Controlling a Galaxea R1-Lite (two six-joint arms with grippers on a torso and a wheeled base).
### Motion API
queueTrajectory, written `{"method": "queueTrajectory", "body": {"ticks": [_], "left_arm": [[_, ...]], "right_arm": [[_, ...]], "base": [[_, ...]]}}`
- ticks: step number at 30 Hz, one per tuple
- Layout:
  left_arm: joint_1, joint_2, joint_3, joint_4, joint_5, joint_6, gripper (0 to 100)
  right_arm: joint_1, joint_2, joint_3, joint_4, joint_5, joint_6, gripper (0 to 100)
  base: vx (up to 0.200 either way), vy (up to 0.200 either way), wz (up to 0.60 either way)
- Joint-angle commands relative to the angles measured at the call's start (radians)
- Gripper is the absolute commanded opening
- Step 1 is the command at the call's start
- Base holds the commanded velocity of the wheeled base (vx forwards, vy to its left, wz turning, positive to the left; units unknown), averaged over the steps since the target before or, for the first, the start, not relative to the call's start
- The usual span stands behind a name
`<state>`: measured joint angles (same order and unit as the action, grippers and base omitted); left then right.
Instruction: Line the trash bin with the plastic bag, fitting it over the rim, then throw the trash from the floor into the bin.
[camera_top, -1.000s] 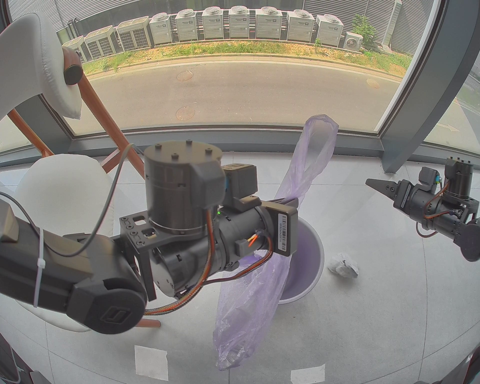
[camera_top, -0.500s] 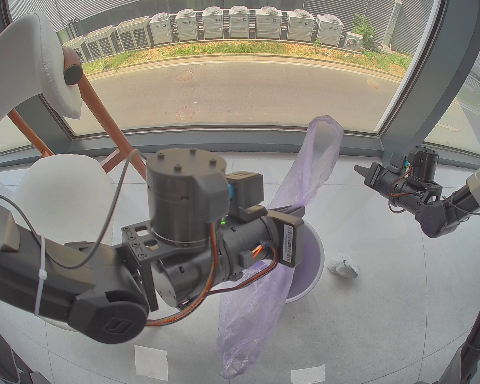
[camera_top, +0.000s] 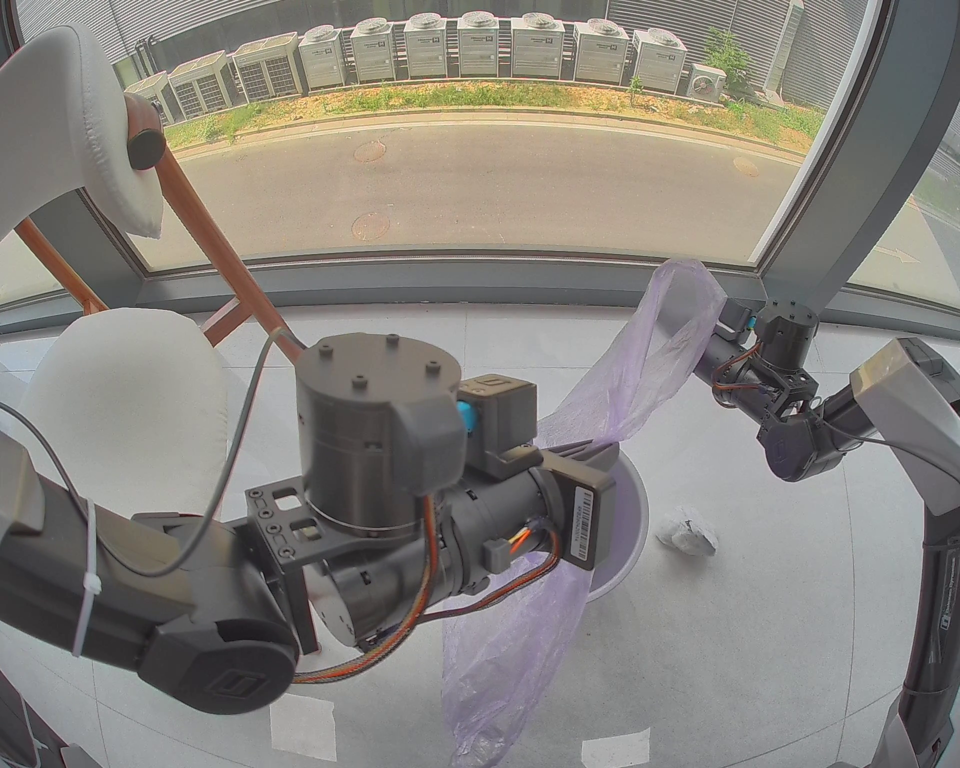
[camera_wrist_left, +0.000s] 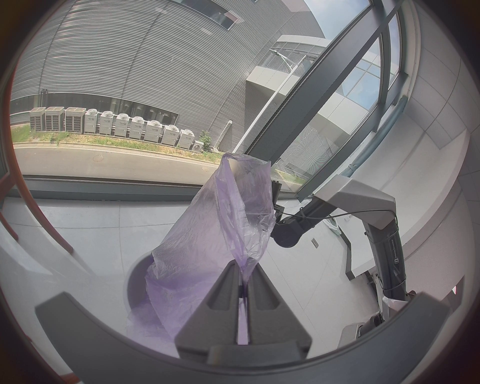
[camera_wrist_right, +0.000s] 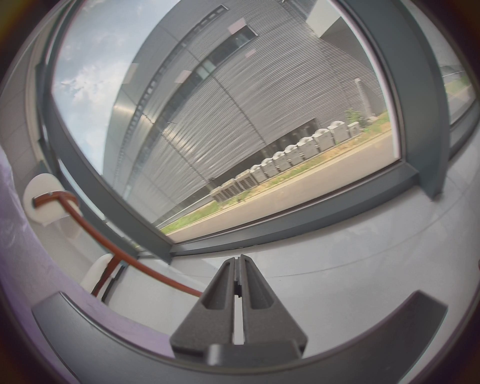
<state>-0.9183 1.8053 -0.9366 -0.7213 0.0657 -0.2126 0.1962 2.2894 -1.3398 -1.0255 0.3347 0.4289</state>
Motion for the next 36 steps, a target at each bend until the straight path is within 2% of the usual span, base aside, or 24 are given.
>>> {"method": "queueTrajectory", "body": {"ticks": [1, 2, 3, 6, 14, 18, 23, 26, 28, 32, 36], "left_arm": [[0.004, -0.012, 0.005, 0.0, 0.0, -0.001, 0], [0.006, -0.014, 0.005, 0.0, 0.0, -0.001, 0], [0.006, -0.014, 0.005, 0.0, 0.0, -0.001, 0], [0.009, -0.014, 0.005, -0.001, 0.0, -0.001, 0], [0.013, -0.007, 0.005, -0.001, 0.0, -0.002, 0], [0.027, -0.003, 0.001, -0.001, -0.001, -0.001, 0], [0.029, -0.001, 0.002, -0.001, -0.001, -0.001, 0], [0.058, 0.019, -0.007, -0.003, -0.003, -0.001, 0], [0.075, 0.039, -0.027, -0.003, -0.009, -0.001, 0], [0.113, 0.081, -0.079, -0.003, -0.073, -0.001, 0], [0.118, 0.17, -0.203, 0.0, -0.101, -0.004, 0]], "right_arm": [[0.014, 0.061, -0.012, -0.073, 0.084, -0.019, 0], [0.014, 0.062, -0.01, -0.087, 0.106, -0.029, 0], [0.009, 0.07, 0.002, -0.119, 0.161, -0.055, 0], [0.002, 0.076, 0.034, -0.171, 0.261, -0.104, 0], [0.023, 0.07, 0.146, -0.248, 0.435, -0.253, 0], [0.052, 0.045, 0.243, -0.278, 0.465, -0.285, 0], [0.092, 0.025, 0.346, -0.326, 0.466, -0.288, 0], [0.114, 0.022, 0.444, -0.37, 0.466, -0.311, 0], [0.114, 0.015, 0.484, -0.377, 0.466, -0.323, 0], [0.111, -0.005, 0.557, -0.39, 0.466, -0.335, 0], [0.109, -0.014, 0.628, -0.436, 0.466, -0.338, 0]], "base": [[0.0, 0.0, 0.0], [0.0, 0.0, 0.0], [0.0, 0.0, 0.0], [0.0, 0.0, 0.0], [0.0, 0.0, 0.0], [0.0, 0.0, 0.0], [0.0, 0.0, 0.0], [0.0, 0.0, 0.0], [0.0, 0.0, 0.0], [0.0, 0.0, 0.0], [0.0, 0.0, 0.0]]}}
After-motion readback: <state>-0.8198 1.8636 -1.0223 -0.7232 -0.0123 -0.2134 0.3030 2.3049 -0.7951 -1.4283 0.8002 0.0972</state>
